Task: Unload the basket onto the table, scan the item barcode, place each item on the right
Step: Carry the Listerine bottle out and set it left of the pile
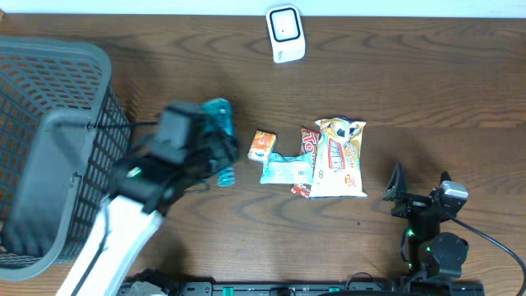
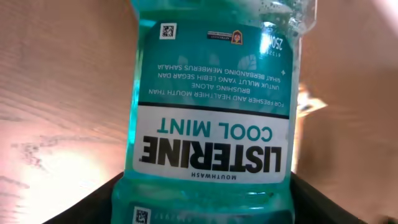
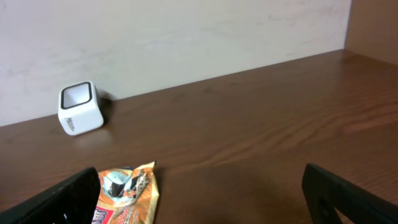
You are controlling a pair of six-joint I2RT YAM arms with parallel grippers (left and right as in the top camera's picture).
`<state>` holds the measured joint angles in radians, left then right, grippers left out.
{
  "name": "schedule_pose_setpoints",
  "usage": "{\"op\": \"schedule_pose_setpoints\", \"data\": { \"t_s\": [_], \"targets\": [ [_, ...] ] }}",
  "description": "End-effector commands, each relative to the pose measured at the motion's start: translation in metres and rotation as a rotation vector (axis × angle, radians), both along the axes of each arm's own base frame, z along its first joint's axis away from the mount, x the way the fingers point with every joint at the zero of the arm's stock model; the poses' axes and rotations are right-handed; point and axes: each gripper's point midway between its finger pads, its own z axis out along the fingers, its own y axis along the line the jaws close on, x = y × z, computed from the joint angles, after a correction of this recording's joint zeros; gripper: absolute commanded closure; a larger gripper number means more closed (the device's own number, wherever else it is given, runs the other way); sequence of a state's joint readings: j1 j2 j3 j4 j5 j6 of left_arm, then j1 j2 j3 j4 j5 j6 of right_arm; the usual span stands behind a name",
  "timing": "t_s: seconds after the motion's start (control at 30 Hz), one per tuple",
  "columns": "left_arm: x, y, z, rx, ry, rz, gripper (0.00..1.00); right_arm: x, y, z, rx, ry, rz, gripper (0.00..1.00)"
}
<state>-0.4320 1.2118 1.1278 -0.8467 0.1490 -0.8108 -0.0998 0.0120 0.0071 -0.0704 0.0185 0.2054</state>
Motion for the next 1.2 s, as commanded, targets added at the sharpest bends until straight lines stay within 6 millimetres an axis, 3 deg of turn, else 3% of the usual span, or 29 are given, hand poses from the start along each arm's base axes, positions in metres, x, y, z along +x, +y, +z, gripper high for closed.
{"op": "schedule_pose_setpoints", "data": {
  "t_s": [0.0,0.37,0.57,0.67,0.77,0.97,1.17],
  "targets": [
    [0.019,-0.007,-0.015,0.113,-0.015,-0.009,0.48,0.000,-0.001,0.000,0.010,-0.002,-0.004,0.01],
    [0.027,-0.037,-0.130,0.253,0.245,0.038,0.48,0.000,-0.001,0.000,0.011,-0.002,-0.004,0.01],
    [0.018,-0.054,-0.164,0.290,0.301,0.005,0.48,0.000,-0.001,-0.001,0.011,-0.001,-0.004,0.01],
    [0.016,-0.058,-0.163,0.292,0.297,-0.008,0.33,0.000,-0.001,0.000,0.011,-0.002,-0.003,0.01],
    [0.016,-0.059,-0.159,0.287,0.289,-0.010,0.11,0.000,-0.001,0.000,0.011,-0.002,-0.004,0.01],
    [0.023,-0.056,-0.137,0.282,0.212,-0.016,0.07,0.000,-0.001,0.000,0.011,-0.002,-0.004,0.01],
    [0.035,-0.049,-0.082,0.293,0.022,-0.076,0.00,0.000,-0.001,0.000,0.010,-0.002,-0.004,0.01]
  ]
}}
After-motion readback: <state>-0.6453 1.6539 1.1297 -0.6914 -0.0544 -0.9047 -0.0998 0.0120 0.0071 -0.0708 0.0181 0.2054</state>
